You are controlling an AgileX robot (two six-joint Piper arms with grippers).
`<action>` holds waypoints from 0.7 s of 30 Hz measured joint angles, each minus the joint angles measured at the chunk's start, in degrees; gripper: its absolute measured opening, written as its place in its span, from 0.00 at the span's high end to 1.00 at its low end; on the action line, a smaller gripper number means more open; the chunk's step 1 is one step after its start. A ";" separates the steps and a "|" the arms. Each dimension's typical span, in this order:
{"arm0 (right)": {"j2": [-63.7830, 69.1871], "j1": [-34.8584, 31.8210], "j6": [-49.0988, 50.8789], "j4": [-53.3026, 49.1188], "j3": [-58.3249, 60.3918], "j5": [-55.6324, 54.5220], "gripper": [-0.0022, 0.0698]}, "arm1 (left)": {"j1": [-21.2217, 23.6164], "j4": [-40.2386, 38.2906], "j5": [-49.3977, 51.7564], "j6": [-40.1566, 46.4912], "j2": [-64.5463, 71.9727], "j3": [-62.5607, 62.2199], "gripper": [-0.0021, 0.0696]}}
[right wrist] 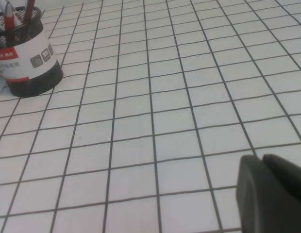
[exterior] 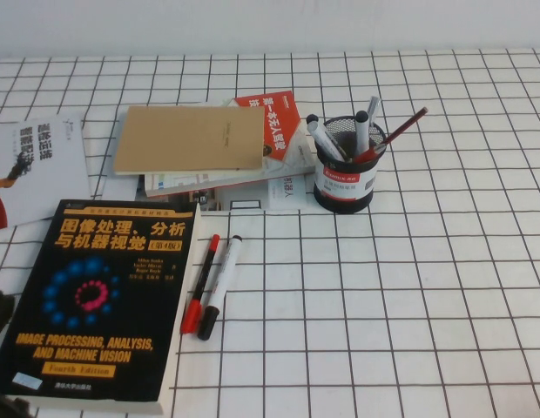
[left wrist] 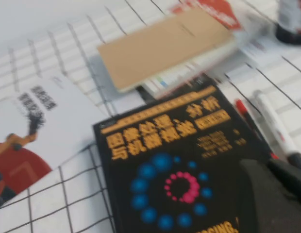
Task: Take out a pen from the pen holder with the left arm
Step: 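Take a marker out of the pen holder and lay it on the table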
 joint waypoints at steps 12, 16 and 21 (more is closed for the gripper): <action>-0.05 -0.04 0.00 0.00 0.00 -0.12 0.99 | 23.50 -12.45 -17.88 2.64 -27.70 25.52 0.97; -0.14 -0.04 0.00 0.00 0.00 -0.02 0.99 | 25.33 -16.32 -18.91 6.30 -27.93 27.86 0.97; -0.14 -0.04 0.00 0.00 0.00 -0.02 0.99 | 25.47 -20.41 -17.45 12.08 -27.93 27.96 0.97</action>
